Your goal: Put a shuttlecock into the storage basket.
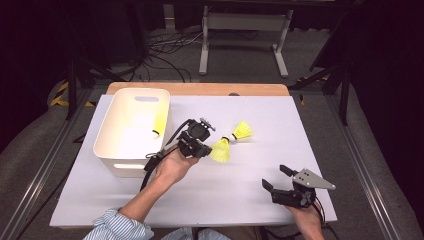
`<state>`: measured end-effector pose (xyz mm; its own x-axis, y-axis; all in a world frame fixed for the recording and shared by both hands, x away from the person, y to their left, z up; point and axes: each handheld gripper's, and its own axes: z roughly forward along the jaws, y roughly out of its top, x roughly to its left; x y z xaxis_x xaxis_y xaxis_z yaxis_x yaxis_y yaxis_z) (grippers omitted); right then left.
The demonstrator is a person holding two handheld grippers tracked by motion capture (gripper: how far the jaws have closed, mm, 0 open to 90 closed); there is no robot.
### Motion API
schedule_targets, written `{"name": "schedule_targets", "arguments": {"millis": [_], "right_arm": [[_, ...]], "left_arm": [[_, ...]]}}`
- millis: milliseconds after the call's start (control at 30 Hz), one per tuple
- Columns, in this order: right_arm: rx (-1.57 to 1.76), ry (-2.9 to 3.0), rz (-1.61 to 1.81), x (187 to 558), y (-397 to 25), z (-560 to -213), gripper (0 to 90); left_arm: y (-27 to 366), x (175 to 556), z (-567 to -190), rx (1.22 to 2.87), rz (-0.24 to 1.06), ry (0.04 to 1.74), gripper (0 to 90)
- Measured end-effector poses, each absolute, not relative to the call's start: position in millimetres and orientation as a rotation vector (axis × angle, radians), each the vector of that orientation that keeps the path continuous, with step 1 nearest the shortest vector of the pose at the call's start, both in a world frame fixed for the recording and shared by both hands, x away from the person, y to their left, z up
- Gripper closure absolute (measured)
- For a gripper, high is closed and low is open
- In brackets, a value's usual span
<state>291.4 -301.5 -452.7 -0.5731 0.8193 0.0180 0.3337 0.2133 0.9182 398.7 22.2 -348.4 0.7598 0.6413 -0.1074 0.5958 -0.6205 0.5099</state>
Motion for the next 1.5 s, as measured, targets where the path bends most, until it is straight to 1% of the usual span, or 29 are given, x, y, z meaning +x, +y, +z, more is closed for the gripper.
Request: {"name": "schedule_targets", "arguments": {"millis": [1500], "right_arm": [[1.068, 2.003, 1.336, 292.3, -304.5, -452.6, 16.1]], "left_arm": [[52.0, 404.3, -320.5, 2.374, 0.113, 0.975, 89.9]]}}
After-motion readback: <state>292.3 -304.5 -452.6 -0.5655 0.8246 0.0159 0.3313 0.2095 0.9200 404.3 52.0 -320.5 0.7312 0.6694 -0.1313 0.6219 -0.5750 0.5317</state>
